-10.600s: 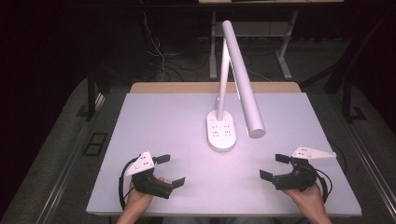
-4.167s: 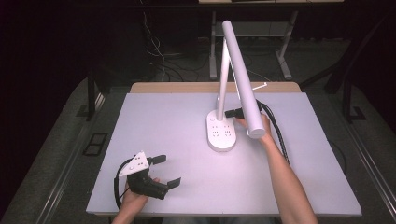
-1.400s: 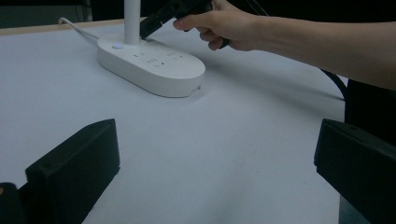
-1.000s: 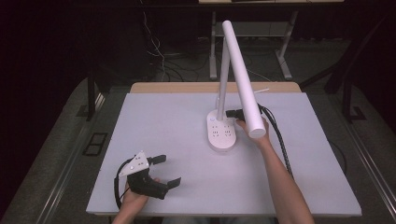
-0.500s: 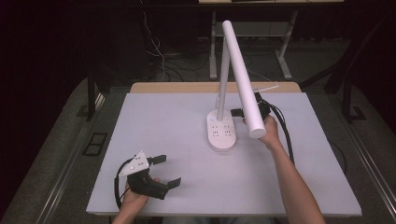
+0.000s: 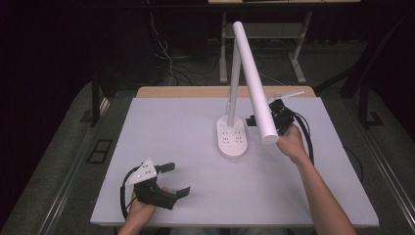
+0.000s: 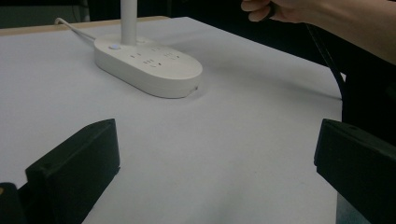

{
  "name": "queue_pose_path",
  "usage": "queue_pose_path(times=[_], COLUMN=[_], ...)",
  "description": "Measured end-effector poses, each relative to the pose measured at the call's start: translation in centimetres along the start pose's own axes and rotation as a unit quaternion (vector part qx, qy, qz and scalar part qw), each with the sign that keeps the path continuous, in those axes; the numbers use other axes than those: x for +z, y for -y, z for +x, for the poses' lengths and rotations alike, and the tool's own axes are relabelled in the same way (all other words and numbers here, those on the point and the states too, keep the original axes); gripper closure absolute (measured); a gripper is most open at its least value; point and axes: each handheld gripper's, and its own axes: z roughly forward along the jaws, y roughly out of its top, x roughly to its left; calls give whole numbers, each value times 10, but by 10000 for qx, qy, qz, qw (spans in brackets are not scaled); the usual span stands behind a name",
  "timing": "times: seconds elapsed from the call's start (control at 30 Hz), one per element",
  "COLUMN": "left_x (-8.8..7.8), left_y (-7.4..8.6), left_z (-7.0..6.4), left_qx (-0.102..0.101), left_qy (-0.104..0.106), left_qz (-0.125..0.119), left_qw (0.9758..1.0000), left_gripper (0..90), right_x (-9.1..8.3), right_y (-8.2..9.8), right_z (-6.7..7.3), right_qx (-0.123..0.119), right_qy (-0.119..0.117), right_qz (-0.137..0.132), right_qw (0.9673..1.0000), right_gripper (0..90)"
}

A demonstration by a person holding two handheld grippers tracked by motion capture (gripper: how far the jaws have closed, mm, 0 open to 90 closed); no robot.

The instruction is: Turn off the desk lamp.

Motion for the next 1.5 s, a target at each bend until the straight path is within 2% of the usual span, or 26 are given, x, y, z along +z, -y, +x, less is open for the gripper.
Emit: queue_pose_path(times=[0.17,0.3,0.37,0.43,0.5,0.83,0.97,1.1,1.23,1.4,1.5], left_x=[1,0,0,1,1,1,1,2,2,2,2], left_y=[0,0,0,0,0,0,0,0,0,0,0], left_z=[-1,-1,-1,-1,-2,-1,-2,-4,-3,-3,-3], left_qx=[8,13,11,10,28,31,37,52,56,60,67], left_qy=[11,4,3,2,9,-11,-30,-16,-16,-35,-36], left_qz=[2,-7,-5,-7,2,17,34,50,60,56,65], left_qw=[10000,10000,10000,10000,10000,10000,10000,10000,10000,10000,10000], left_gripper=[0,0,0,0,0,0,0,0,0,0,0], right_x=[-15,-26,-32,-38,-45,-72,-78,-82,-85,-88,-89], right_y=[8,16,22,28,37,76,94,111,124,140,150], right_z=[11,19,23,25,26,38,44,49,52,54,54], right_qx=[-59,-102,-84,-83,-31,83,246,230,232,238,247], right_qy=[80,37,-39,-108,-228,-197,-204,-194,-10,140,137], right_qz=[4,-29,-53,-53,-150,-211,-245,-267,-207,-265,-286], right_qw=[10000,9999,9999,9999,9996,9995,9992,9992,9995,9993,9992], right_gripper=[398,127,103,7,6,7,7,7,7,7,7])
